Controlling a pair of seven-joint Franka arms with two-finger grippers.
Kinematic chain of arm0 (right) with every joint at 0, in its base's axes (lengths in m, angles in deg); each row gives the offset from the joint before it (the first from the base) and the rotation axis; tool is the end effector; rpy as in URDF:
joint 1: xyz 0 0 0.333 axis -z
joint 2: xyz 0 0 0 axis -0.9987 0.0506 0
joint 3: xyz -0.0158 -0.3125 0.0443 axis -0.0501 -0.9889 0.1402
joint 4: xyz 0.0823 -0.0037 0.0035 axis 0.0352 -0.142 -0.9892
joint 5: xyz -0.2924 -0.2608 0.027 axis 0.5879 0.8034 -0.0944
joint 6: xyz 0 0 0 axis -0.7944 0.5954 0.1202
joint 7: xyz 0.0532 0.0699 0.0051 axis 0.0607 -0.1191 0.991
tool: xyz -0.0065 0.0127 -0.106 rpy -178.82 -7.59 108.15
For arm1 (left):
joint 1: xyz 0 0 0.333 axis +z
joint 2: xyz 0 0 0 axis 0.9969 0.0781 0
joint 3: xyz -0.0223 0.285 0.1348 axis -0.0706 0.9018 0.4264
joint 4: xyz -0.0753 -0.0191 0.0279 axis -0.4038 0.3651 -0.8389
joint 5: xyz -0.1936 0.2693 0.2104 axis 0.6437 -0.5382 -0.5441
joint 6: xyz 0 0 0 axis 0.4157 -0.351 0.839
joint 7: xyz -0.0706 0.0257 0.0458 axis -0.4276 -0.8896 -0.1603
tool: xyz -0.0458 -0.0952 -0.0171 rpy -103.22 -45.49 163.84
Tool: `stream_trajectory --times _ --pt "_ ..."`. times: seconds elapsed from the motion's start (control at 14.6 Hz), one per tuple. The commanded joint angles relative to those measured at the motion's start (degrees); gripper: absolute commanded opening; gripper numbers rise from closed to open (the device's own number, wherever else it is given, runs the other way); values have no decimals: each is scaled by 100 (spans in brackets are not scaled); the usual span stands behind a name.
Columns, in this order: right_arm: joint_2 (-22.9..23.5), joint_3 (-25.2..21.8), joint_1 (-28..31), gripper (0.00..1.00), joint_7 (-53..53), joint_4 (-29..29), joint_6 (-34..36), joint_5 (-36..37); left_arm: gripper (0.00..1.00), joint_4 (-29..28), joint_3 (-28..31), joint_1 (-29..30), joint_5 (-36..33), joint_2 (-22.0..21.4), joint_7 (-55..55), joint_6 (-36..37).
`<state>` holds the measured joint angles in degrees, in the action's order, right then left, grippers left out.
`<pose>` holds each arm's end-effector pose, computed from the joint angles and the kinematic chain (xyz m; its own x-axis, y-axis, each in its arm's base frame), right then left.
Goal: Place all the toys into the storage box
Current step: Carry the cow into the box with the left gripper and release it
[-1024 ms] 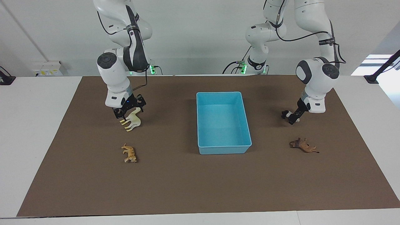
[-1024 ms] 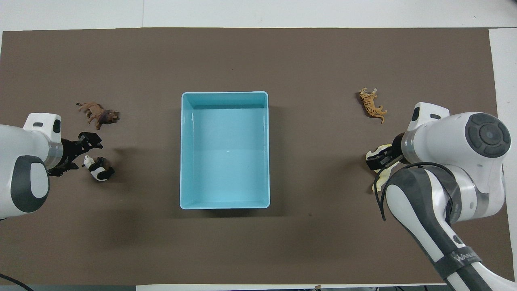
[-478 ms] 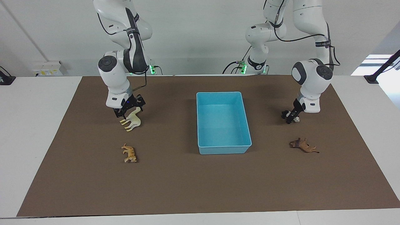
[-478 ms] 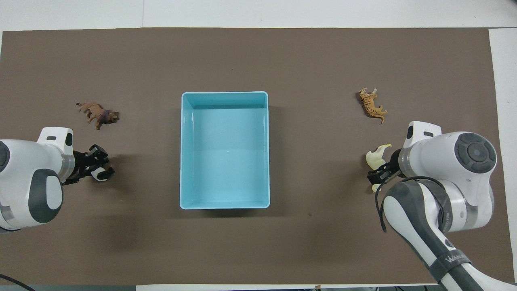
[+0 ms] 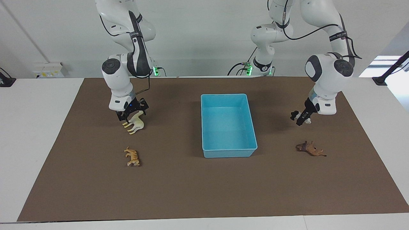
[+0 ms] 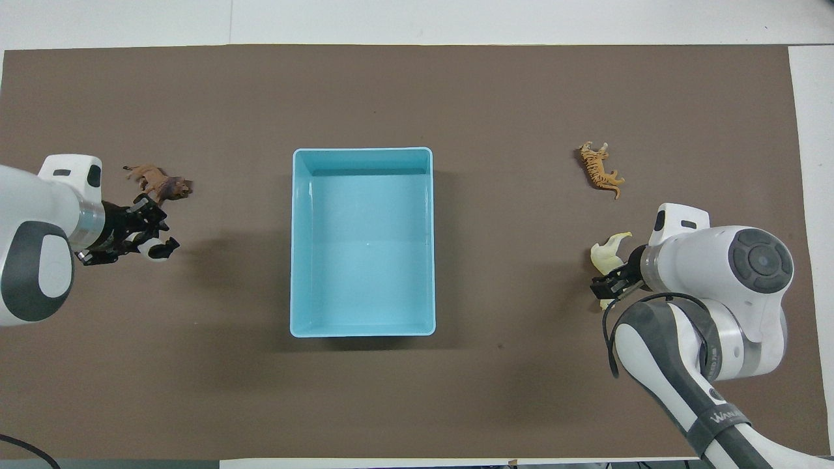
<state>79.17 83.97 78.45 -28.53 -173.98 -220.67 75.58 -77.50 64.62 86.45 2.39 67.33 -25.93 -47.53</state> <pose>0.4739 0.0419 0.3175 0.8567 0.5151 0.0293 0.5153 -0.8570 -0.0022 0.5577 -0.0250 0.4155 0.7816 0.6237 -0.0113 0.6238 -0.7813 0.0203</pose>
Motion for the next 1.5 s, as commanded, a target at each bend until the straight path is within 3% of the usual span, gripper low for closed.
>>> stream_trajectory --times 0.0,0.14,0.27,0.34,0.41,0.55,0.61,0.89,1.02,1.23,1.37,1.43 --pt "48 18 4 97 94 -77 -278 -1 0 827 43 -1021 262 130 -1027 628" --pt "49 18 -5 97 85 -86 -288 -1 0 924 43 -1620 482 147 -1582 323" --pt "101 18 3 97 76 -130 -331 -1 0 593 34 -2156 579 139 -1813 -529" --pt "127 18 -5 97 76 -156 -436 -1 6 425 43 -2350 579 139 -1804 -793" --pt "136 18 -23 96 59 -174 -498 -1 29 267 34 -2473 579 139 -1804 -935" --pt "136 18 -23 96 32 -174 -507 -1 85 116 43 -2580 579 121 -1804 -1129" --pt "136 18 -23 96 32 -174 -507 -1 97 125 43 -2598 579 130 -1822 -1112" --pt "224 9 -14 95 32 -218 -568 -1 100 195 51 -2563 579 130 -1830 -1015" --pt "277 18 -14 87 32 -253 -727 -1 100 308 95 -2458 571 77 -1778 -797" --pt "268 18 12 73 -20 -262 -710 -1 100 546 104 -1590 483 139 -1498 -576" --pt "268 18 -14 48 -30 -244 -683 -1 100 730 104 -1001 413 217 -1417 -506" --pt "268 18 -14 30 -47 -218 -674 -1 100 1010 104 -737 386 453 -1409 -332"
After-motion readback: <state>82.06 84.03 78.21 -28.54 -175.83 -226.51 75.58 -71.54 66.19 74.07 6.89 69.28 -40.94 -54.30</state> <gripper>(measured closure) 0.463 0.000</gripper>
